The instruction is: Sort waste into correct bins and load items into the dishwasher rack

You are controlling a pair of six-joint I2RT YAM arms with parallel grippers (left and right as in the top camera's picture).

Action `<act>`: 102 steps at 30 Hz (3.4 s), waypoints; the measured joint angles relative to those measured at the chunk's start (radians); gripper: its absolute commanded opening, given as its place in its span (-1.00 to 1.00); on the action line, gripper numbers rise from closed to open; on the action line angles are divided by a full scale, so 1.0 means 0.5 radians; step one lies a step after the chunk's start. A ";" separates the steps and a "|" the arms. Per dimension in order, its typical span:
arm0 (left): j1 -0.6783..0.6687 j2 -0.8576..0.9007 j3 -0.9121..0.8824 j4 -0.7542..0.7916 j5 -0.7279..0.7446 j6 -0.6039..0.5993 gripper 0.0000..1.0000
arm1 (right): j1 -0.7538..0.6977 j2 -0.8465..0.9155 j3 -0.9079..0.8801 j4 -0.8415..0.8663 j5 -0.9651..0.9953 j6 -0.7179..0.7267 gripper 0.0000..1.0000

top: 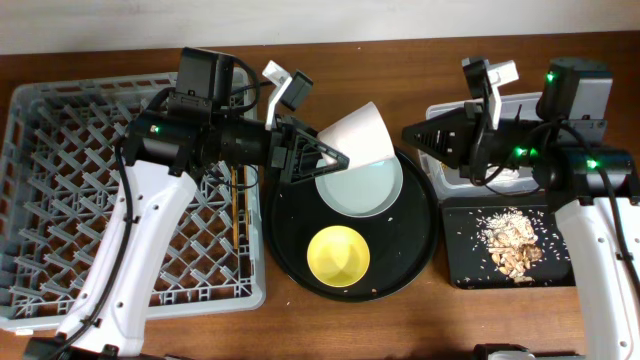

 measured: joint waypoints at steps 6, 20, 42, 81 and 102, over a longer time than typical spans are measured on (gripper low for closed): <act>0.000 0.000 0.000 -0.001 0.015 0.000 -0.69 | 0.128 0.000 0.000 -0.053 0.085 -0.058 -0.92; 0.000 0.000 0.000 0.024 0.021 0.000 -0.70 | 0.297 0.001 0.001 -0.480 0.457 -0.240 -0.89; 0.406 0.159 0.000 0.056 -2.263 -0.440 -0.79 | 0.011 0.001 -0.038 -0.826 1.408 -0.272 -0.86; 0.406 -0.078 0.333 -0.467 -2.629 -0.666 0.99 | 1.176 0.128 -0.203 -0.065 3.052 0.344 0.33; 0.406 -0.112 0.302 -0.899 -2.629 -0.692 0.99 | 1.461 1.257 -0.212 0.803 4.282 0.524 0.01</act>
